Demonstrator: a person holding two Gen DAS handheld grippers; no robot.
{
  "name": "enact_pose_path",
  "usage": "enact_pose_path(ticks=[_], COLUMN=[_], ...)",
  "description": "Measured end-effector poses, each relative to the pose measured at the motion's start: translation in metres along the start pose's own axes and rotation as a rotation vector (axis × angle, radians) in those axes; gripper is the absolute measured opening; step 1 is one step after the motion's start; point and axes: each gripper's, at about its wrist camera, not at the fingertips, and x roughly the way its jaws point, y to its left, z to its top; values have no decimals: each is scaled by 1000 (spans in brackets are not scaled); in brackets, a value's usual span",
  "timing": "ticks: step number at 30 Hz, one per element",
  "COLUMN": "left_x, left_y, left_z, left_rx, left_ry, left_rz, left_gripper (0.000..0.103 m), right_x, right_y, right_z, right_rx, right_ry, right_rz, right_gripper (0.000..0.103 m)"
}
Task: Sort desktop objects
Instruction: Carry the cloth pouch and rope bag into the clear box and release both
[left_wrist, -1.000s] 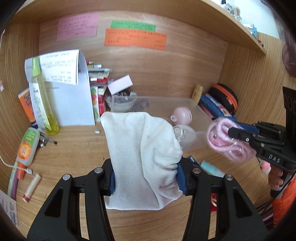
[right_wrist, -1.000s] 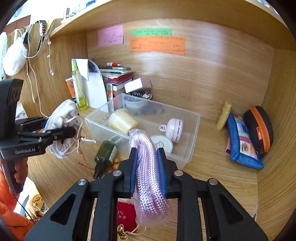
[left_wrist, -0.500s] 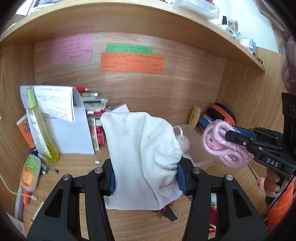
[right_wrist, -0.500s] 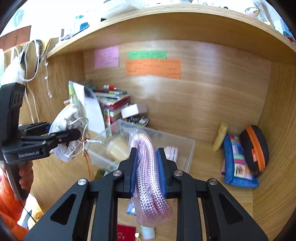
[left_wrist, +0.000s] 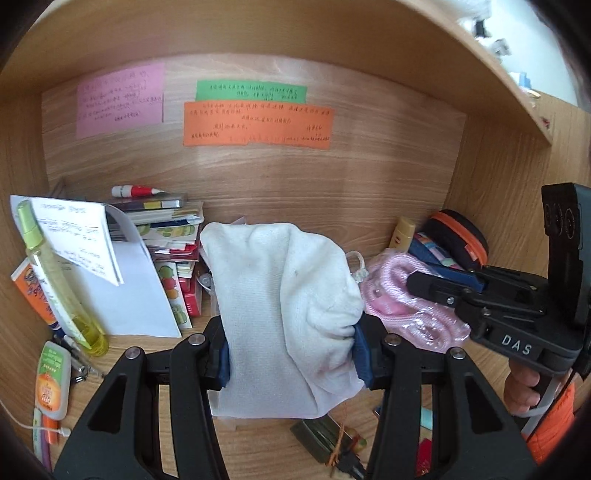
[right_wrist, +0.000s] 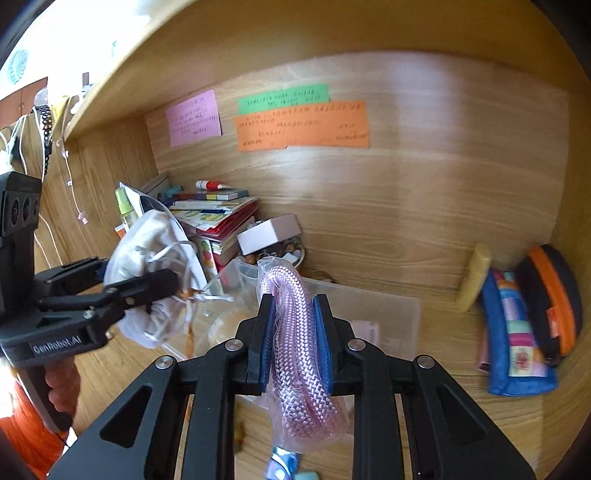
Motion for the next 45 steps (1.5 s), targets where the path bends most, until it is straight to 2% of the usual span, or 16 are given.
enact_pose_path(ticks=[4, 9, 13, 16, 28, 38, 45], left_x=[25, 55, 79, 92, 89, 77, 66], left_y=[3, 4, 2, 2, -5, -1, -1], left_z=[1, 1, -1, -7, -11, -10, -10], left_rx=[-5, -2, 21, 29, 68, 41, 27], left_ry=[42, 97, 134, 156, 145, 137, 130], left_rz=[-2, -7, 16, 29, 36, 15, 4], left_gripper=[50, 50, 50, 50, 59, 62, 62], right_x=[20, 41, 52, 57, 67, 67, 55], right_y=[-4, -11, -13, -15, -6, -11, -10], right_z=[1, -5, -9, -11, -17, -17, -12], right_rx=[33, 54, 45, 45, -7, 1, -8], right_ry=[25, 65, 97, 108, 128, 137, 102], right_rz=[28, 26, 18, 21, 8, -10, -38], right_gripper=[19, 19, 19, 8, 9, 16, 39])
